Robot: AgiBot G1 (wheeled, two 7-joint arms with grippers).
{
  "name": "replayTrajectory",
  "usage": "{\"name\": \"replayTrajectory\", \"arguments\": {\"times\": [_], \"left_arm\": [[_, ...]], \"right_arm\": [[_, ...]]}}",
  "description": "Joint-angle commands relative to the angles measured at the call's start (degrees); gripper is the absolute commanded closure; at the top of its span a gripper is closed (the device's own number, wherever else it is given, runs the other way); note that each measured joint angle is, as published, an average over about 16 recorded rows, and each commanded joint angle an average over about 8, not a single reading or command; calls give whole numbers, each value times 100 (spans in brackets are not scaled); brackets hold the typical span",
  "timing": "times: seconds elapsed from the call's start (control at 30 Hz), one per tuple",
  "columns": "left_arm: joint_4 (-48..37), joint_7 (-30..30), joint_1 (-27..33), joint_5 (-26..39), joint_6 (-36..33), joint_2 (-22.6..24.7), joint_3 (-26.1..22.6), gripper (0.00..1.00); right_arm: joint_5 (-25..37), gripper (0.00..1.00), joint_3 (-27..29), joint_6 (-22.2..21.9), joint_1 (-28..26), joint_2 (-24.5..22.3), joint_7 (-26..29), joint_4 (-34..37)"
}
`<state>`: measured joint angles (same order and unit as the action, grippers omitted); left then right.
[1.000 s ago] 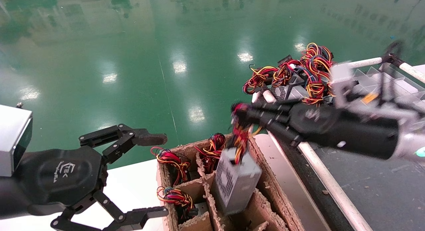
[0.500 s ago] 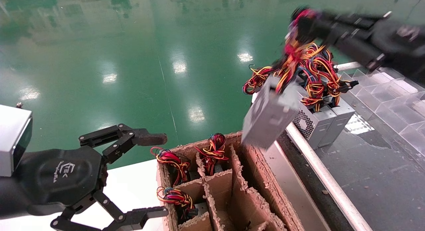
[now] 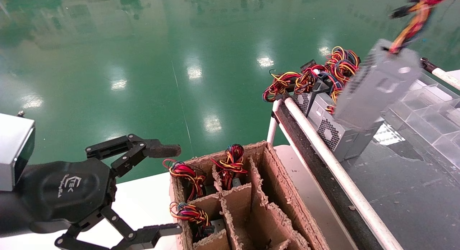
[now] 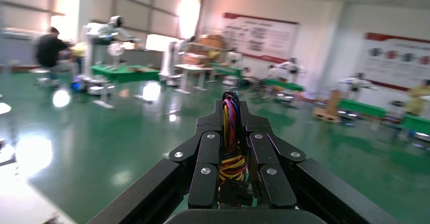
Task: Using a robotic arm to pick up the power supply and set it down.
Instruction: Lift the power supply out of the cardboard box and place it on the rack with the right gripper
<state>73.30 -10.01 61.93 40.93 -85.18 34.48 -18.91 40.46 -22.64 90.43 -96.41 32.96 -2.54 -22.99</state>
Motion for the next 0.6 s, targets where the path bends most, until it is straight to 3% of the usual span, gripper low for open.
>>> {"name": "replayTrajectory", "arguments": {"times": [0.03,0.37,0.6], "left_arm": [[0,0,0,0,0,0,-1,0],[0,2,1,-2,1,-1,-3,0],[0,2,1,-3,2,-2,-5,0]], "right_arm": [[-50,100,20,19,-32,-149,-29,144],[-114,100,-19,-13,49,-934,-279,630],[120,100,-197,-71,206,-1076,-572,1106]]}}
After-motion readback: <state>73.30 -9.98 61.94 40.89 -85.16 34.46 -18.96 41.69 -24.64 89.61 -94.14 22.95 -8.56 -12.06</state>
